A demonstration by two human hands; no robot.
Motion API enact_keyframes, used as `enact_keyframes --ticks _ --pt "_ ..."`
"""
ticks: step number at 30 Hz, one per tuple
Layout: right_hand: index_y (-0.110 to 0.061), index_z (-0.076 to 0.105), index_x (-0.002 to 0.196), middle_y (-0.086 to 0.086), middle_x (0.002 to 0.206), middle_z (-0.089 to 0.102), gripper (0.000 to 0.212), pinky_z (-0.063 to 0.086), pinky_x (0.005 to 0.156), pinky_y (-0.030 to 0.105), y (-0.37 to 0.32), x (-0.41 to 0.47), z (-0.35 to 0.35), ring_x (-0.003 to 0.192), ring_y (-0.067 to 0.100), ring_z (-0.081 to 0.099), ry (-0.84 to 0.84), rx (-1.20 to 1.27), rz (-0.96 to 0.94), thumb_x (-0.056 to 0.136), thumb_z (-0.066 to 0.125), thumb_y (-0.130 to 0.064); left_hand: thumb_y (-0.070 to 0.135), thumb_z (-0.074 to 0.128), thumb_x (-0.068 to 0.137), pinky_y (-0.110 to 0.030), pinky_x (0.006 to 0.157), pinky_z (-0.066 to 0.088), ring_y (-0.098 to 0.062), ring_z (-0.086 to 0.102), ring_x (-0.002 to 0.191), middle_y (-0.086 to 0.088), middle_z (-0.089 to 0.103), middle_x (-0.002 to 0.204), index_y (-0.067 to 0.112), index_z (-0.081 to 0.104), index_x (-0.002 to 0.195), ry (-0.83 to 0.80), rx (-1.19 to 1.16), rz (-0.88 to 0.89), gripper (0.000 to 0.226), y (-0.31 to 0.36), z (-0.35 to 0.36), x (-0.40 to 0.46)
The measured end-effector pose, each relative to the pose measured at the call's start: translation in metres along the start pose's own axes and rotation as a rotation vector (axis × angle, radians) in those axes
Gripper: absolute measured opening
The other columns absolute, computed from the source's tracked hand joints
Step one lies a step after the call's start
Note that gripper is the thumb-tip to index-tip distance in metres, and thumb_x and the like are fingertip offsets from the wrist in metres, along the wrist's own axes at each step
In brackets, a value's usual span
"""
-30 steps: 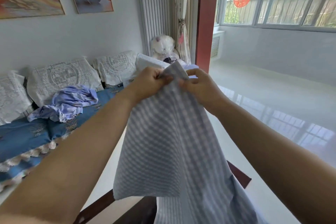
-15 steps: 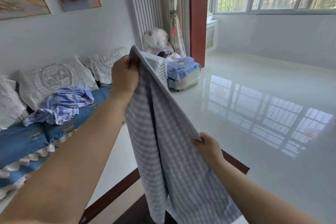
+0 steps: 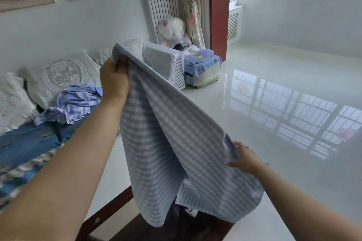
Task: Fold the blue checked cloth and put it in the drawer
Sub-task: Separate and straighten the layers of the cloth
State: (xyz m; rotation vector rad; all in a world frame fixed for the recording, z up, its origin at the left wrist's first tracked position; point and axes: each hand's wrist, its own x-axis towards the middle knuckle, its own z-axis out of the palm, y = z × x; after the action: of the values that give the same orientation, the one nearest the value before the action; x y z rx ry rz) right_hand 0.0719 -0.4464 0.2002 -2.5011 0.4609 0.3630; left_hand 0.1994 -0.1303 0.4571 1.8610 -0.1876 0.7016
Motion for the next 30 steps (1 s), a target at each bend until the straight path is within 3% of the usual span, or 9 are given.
enact_keyframes --ticks 3,7,11,14,17,20,24,27,30 --pt "-0.027 0.031 0.140 0.001 0.133 0.054 0.066 0.045 0.091 0.034 0.019 0.000 0.036 0.115 0.021 0.056 -0.008 0.159 0.128 0.085 0.064 -0.043 0.027 0.050 0.094 -0.026 0.058 0.034 -0.008 0.038 0.062 0.006 0.044 0.064 0.023 0.042 0.063 -0.024 -0.119 -0.100 0.032 -0.005 0.001 0.000" --pt "-0.032 0.031 0.142 0.008 0.132 0.040 0.067 0.047 0.091 0.035 0.011 0.013 0.065 0.113 0.025 0.052 -0.008 0.188 0.129 0.084 0.064 -0.041 0.026 0.052 0.092 -0.031 0.069 0.047 -0.018 0.057 0.076 -0.002 0.061 0.078 0.018 0.057 0.076 -0.131 -0.276 -0.254 0.019 -0.012 -0.003 -0.003" --pt "-0.028 0.046 0.131 0.004 0.140 0.037 0.044 0.046 0.090 0.037 -0.003 0.026 0.083 0.119 0.024 0.047 0.066 0.293 0.154 0.088 0.053 -0.020 0.016 0.048 0.095 -0.024 0.061 0.051 -0.011 0.064 0.068 0.004 0.066 0.073 0.016 0.061 0.079 -0.182 -0.348 -0.303 0.020 -0.022 -0.008 -0.006" --pt "-0.026 0.044 0.131 0.004 0.135 0.049 0.047 0.046 0.084 0.037 -0.007 0.032 0.087 0.114 0.025 0.052 0.113 0.283 0.126 0.087 0.047 -0.011 0.016 0.047 0.095 -0.022 0.059 0.049 -0.011 0.061 0.066 0.005 0.062 0.069 0.017 0.056 0.077 -0.169 -0.366 -0.368 0.020 -0.034 -0.018 -0.005" --pt "-0.024 0.053 0.122 0.005 0.126 0.058 0.035 0.044 0.085 0.037 -0.012 0.033 0.089 0.112 0.027 0.053 0.137 0.156 0.082 0.090 0.043 -0.016 0.024 0.050 0.092 -0.035 0.077 0.054 -0.027 0.065 0.086 -0.012 0.067 0.089 0.012 0.057 0.085 -0.164 -0.380 -0.450 0.015 -0.051 -0.031 -0.001" --pt "-0.019 0.060 0.099 0.006 0.100 0.066 0.024 0.044 0.076 0.034 -0.012 0.035 0.073 0.093 0.031 0.060 0.231 0.137 0.110 0.093 0.036 -0.019 0.030 0.053 0.090 -0.037 0.083 0.053 -0.026 0.065 0.089 -0.010 0.067 0.092 0.014 0.061 0.086 0.049 -0.284 -0.483 0.018 -0.073 -0.045 0.006" --pt "0.000 0.066 0.092 0.010 0.078 0.060 0.034 0.042 0.064 0.032 -0.006 0.048 0.031 0.074 0.024 0.055 0.131 0.558 0.042 0.093 0.056 -0.032 0.025 0.047 0.092 -0.028 0.082 0.048 -0.021 0.060 0.092 0.000 0.063 0.090 0.018 0.060 0.084 0.368 -0.133 -0.564 0.017 -0.106 -0.074 0.005" --pt "0.004 0.069 0.094 0.018 0.084 0.067 0.049 0.044 0.070 0.031 -0.004 0.048 0.000 0.076 0.024 0.058 0.029 0.664 0.038 0.091 0.057 -0.043 0.017 0.044 0.093 -0.021 0.074 0.041 -0.015 0.050 0.089 -0.011 0.062 0.103 0.006 0.059 0.086 0.472 -0.098 -0.556 0.020 -0.119 -0.084 0.002" --pt "0.009 0.065 0.096 0.032 0.099 0.064 0.054 0.043 0.076 0.036 -0.003 0.054 -0.024 0.088 0.034 0.062 0.316 0.686 0.083 0.096 0.047 -0.042 0.024 0.045 0.096 -0.020 0.070 0.035 -0.011 0.049 0.090 -0.017 0.064 0.115 -0.002 0.062 0.102 0.506 0.044 -0.482 0.032 -0.115 -0.085 0.004"
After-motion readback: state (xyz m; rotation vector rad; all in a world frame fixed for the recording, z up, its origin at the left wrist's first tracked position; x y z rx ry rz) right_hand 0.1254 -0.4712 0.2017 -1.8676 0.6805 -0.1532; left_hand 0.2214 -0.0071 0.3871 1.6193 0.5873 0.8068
